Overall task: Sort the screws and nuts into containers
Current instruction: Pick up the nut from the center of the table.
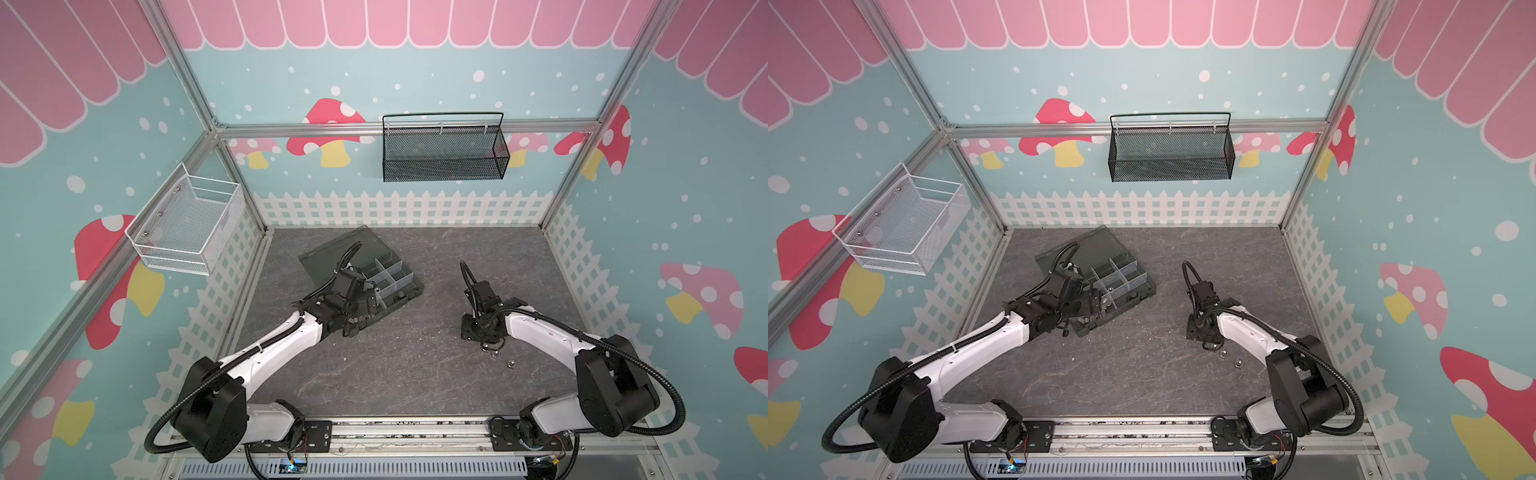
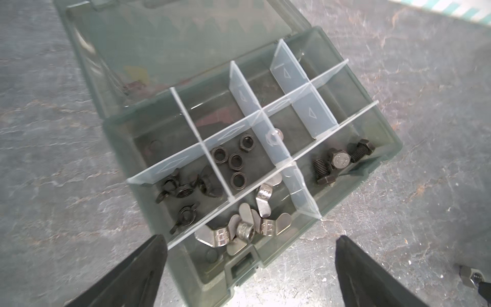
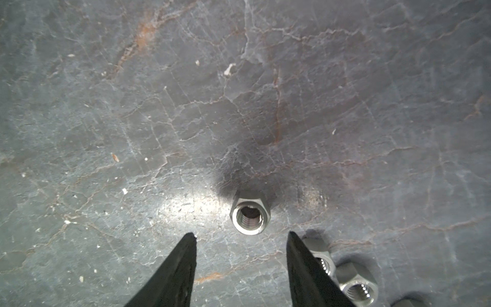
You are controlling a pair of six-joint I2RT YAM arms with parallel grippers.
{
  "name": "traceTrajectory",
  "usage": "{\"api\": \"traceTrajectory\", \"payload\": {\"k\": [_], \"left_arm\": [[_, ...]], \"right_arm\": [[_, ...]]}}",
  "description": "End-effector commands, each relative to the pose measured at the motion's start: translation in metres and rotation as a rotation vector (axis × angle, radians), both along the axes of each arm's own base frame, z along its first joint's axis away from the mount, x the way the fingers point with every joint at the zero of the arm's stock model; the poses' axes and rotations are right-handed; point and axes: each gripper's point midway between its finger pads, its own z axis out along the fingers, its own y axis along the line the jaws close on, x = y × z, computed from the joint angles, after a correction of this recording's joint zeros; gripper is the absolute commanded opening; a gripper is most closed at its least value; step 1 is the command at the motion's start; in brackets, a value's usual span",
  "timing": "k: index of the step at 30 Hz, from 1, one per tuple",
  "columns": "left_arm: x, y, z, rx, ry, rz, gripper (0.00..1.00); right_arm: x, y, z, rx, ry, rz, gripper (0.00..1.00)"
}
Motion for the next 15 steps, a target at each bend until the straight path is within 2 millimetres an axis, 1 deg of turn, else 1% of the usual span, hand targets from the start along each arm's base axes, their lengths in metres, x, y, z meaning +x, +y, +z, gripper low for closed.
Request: {"api": "traceTrajectory", "payload": {"k": [1,6,10,15], "left_arm": [[0.0,0.015,0.011,-0.051,-0.088,0.103,1.0],[-0.012,0.04,0.015,-0.08,-0.152,0.214,1.0],[-0.017,0.049,0.015,-0.112,-0.176,0.25,1.0],[-0.021,0.055,0.007,-0.137,-0.169,0.285,0.99]], "right_arm": [[0.003,-0.005,0.0,-0.026,0.019,0.007,0.54],[0.007,-0.005,-0.008,-0.042,0.045,0.03,0.49],[0.009,-0.003,-0.014,-0.05,0.06,0.051,0.47],[0.008,-0.006,-0.021,-0.075,0.077,0.057,0.44]]}}
